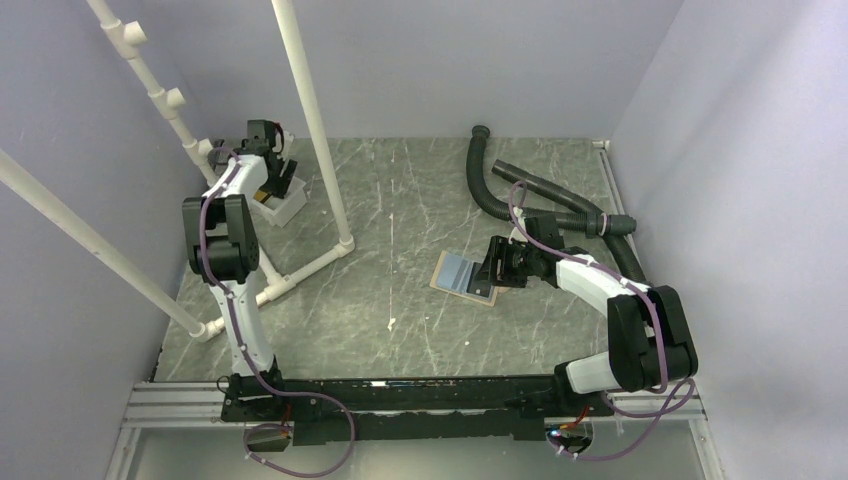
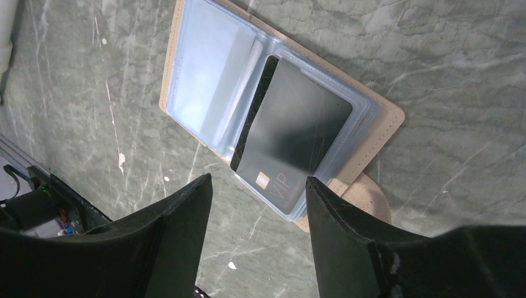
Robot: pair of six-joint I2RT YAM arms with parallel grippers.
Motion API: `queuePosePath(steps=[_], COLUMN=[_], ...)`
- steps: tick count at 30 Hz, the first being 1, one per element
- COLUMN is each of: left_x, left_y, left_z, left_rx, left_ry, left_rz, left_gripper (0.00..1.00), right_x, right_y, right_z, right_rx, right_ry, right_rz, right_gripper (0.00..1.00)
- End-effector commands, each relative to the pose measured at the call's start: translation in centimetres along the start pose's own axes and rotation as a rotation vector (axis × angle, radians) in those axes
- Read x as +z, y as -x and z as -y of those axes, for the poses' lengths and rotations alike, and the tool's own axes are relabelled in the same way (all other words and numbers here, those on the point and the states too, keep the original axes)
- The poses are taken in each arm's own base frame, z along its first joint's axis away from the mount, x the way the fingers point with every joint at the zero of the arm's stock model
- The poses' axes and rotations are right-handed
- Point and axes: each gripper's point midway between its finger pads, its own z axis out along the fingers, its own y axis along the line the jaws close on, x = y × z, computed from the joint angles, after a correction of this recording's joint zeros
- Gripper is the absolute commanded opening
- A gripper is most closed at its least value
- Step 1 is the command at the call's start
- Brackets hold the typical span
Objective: Put the credit cards into the card holder
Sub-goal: Pick up the credit card from the storage box.
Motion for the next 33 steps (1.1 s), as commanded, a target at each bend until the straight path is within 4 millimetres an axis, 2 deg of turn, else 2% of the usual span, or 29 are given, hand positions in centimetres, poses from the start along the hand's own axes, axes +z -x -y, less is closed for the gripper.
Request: queuePosePath(steps=[1,6,12,16,23,33], left_x=[0.4,1.2,1.3,0.8,-0.6,-1.0], left_y=[2.0,2.0,1.8,2.0,2.5,2.6], left_z=[-1.2,-1.0,-1.5,-1.9,-3.4,-3.6], left_rx=[0.021,0.035,0.058,0.056,0.058,0.049], left_ry=[0.078,0.102,0.153,0.175,0.235,0.240], left_rz=[0.044,0.026,0.006,0.009,0.028,0.031], left_gripper=[0.87,0.82,0.74,0.63,0.58,0.49], right_x=[0.1,0.0,0.0,0.0,0.0,0.0], right_y=[1.1,1.2,1.1,1.1,1.0,1.0], right_z=[-0.8,-0.9,-0.9,-1.0,-1.0,-1.1], right_rx=[-0.039,-0.041,-0.041,-0.041,-0.040,-0.041], right_ry=[0.034,0.037,0.040,0.043,0.048,0.051], right_rz=[0.035,0.037,0.036,0.036,0.033,0.034], right_gripper=[0.59,0.59,0.59,0.59,0.59,0.59])
